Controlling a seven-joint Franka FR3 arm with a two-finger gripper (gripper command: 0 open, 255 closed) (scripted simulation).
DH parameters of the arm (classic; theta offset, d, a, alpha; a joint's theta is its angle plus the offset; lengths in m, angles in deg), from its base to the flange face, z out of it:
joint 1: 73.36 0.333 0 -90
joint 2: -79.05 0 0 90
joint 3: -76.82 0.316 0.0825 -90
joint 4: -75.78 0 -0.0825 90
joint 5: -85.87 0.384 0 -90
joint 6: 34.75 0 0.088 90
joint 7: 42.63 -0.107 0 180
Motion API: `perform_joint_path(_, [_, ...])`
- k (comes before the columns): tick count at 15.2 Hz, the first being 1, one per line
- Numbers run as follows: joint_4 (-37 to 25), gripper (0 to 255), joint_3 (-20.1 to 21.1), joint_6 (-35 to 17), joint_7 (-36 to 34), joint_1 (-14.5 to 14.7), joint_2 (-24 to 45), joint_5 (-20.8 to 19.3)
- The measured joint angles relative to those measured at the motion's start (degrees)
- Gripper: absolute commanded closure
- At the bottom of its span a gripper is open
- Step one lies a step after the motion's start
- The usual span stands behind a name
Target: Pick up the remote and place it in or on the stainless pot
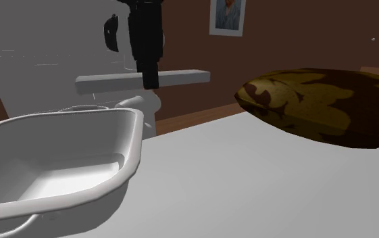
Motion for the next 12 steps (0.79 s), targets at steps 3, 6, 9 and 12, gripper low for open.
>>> perform_joint_path(3, [-0.6, 255, -1.9, -0.1, 4.4, -2.8, 1.0, 1.0])
perform_joint_path(6, [-2.7, 255, -4.1, 0.8, 9.6, -6.4, 2.9, 2.6])
perform_joint_path(9, [-5.1, 255, -5.9, 1.8, 14.5, -10.3, 5.1, 4.5])
perform_joint_path(12, [-7.0, 255, -7.5, 2.3, 19.4, -14.5, 7.4, 6.5])
